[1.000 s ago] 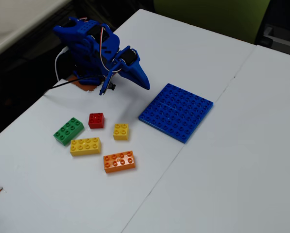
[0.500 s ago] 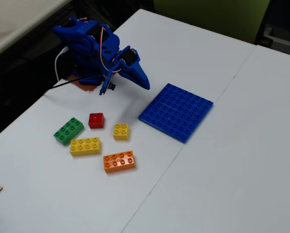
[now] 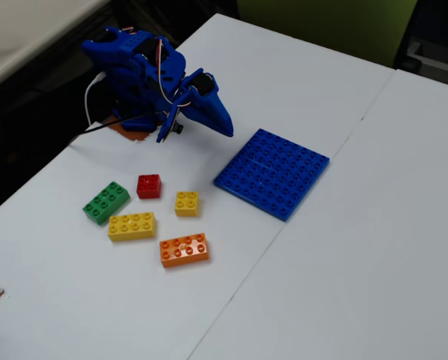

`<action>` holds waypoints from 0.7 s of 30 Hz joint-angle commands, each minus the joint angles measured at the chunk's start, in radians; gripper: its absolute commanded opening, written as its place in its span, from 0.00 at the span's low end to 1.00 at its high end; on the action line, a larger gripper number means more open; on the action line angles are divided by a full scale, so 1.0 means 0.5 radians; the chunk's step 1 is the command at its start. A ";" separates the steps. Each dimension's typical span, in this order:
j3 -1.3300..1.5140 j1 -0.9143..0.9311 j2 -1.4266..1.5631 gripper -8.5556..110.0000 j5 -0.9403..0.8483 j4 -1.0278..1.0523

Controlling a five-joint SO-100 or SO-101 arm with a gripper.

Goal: Pick up the 2x2 yellow block and go up the 8x8 blue block.

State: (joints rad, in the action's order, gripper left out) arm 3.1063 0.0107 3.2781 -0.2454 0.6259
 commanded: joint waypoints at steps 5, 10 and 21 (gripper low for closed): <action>0.055 -0.025 0.086 0.07 -1.476 -0.144; 0.028 -0.034 0.089 0.07 -2.080 -0.040; -0.669 -0.025 -0.163 0.08 -2.457 0.675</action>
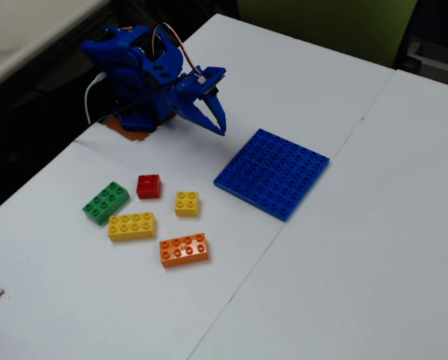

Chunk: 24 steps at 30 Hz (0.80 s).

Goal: Pick up the 2x2 yellow block and go up the 8x8 blue block.

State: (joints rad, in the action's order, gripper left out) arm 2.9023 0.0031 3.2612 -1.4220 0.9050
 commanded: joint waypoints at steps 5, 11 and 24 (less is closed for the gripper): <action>-0.930 0.061 -0.865 0.09 -0.383 0.472; -1.457 0.295 -1.583 0.24 -0.264 0.506; -2.187 1.086 -2.826 0.28 -1.239 0.687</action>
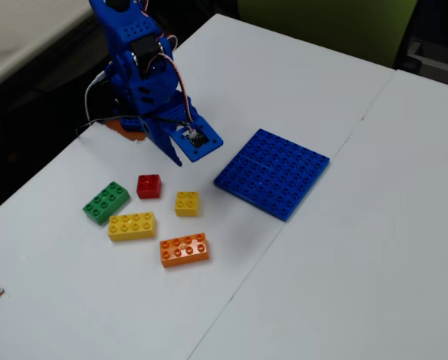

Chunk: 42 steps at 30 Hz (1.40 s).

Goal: Pick up the 2x2 yellow block and go up the 8x8 blue block.

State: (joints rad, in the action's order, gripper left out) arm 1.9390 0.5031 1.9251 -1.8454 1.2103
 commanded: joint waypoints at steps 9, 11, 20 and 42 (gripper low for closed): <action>-0.862 0.249 -0.604 0.29 -1.611 0.307; -0.920 0.245 -0.687 0.29 -1.706 0.285; -1.034 0.153 -1.043 0.29 -1.893 -0.012; -0.960 0.114 -1.197 0.30 -1.994 -0.015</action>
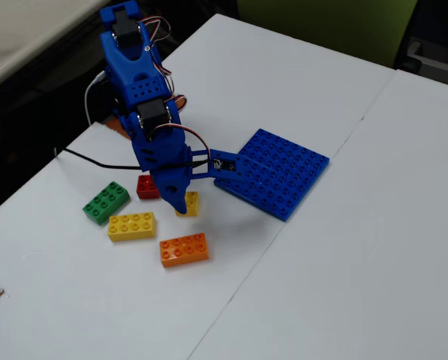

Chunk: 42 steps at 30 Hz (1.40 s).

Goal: Pick up the 2x2 yellow block and go up the 8x8 blue block.

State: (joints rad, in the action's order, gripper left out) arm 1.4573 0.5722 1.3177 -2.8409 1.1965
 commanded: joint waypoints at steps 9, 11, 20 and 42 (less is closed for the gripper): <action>0.015 -0.018 -0.086 0.30 0.009 -0.018; 0.015 -0.021 -0.101 0.30 0.018 -0.021; 0.015 -0.046 -0.132 0.21 0.107 -0.049; 0.190 -0.132 1.052 0.07 1.331 0.847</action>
State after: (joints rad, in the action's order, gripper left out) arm 1.5555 0.5338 1.7104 -2.2657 1.5278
